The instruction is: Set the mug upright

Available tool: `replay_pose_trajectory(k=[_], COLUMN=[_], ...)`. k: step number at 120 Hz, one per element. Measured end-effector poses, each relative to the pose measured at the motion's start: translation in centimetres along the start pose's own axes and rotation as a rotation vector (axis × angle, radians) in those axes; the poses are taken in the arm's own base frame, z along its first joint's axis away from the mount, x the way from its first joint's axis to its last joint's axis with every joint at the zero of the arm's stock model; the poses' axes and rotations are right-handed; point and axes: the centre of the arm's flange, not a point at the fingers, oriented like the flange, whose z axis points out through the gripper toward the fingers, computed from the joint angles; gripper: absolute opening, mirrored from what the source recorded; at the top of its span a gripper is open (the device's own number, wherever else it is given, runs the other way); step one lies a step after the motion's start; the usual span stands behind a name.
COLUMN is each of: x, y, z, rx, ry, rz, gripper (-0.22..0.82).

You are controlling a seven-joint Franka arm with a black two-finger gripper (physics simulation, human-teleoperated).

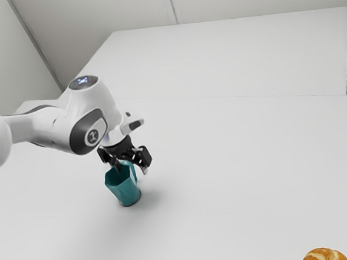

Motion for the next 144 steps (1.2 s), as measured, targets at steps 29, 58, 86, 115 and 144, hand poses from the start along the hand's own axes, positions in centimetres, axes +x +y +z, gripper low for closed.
replay_pose_trajectory(k=[29,58,86,115,144], x=[-0.1,2.4,5.1,7.3,7.6], y=[0.0,0.3,0.0,-0.3,-0.1], z=[-2.4,-7.7,-11.4,-16.4,-22.1], rx=[0.002,-0.001,0.001,-0.002,0.0], ry=[0.037,0.039,-0.021,-0.032,-0.032], rz=[0.006,0.004,-0.003,-0.01,-0.007], gripper=[0.57,0.58,0.58,0.59,0.59])
